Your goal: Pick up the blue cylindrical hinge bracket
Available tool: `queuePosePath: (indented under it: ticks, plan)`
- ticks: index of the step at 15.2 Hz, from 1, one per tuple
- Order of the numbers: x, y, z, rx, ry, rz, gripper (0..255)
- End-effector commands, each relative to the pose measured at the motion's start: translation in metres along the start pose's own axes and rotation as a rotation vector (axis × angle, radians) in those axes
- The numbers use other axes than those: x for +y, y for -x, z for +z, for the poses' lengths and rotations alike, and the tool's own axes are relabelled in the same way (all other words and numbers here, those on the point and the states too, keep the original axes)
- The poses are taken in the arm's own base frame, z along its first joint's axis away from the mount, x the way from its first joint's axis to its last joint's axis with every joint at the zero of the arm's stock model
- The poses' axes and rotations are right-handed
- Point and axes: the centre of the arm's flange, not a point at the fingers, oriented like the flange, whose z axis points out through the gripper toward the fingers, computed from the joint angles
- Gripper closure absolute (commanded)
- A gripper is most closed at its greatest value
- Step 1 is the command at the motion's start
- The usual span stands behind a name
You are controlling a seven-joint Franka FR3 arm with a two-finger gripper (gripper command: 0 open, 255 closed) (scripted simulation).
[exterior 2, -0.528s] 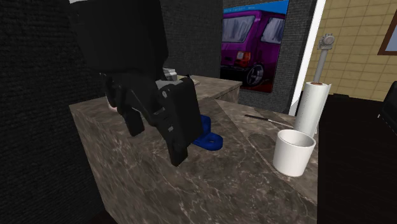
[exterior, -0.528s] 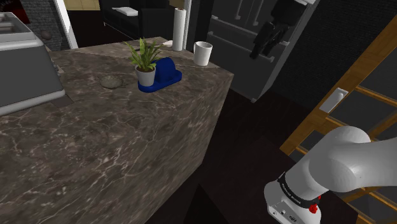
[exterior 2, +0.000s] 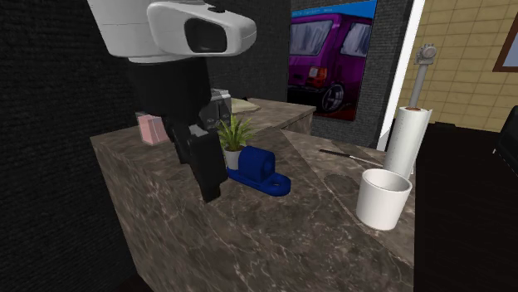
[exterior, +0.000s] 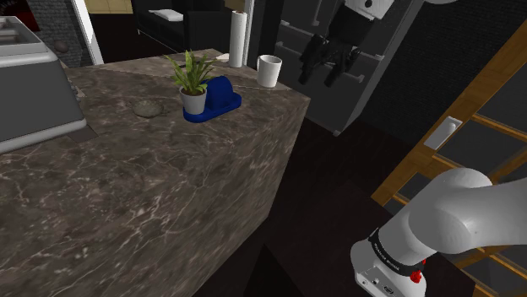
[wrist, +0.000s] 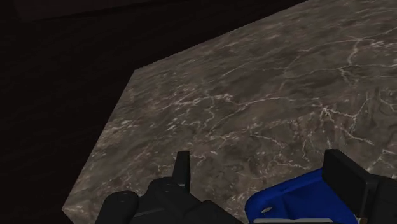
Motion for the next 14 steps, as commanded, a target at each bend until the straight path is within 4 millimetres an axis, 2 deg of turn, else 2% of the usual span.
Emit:
queuePosePath:
  ticks: [1,7,14]
  plan:
    - [-0.02,-0.004,0.012,0.002,-0.026,0.1,0]
    - [-0.072,-0.035,0.046,0.008,-0.1,0.378,0]
    - [-0.123,-0.087,0.081,0.015,-0.186,0.703,0]
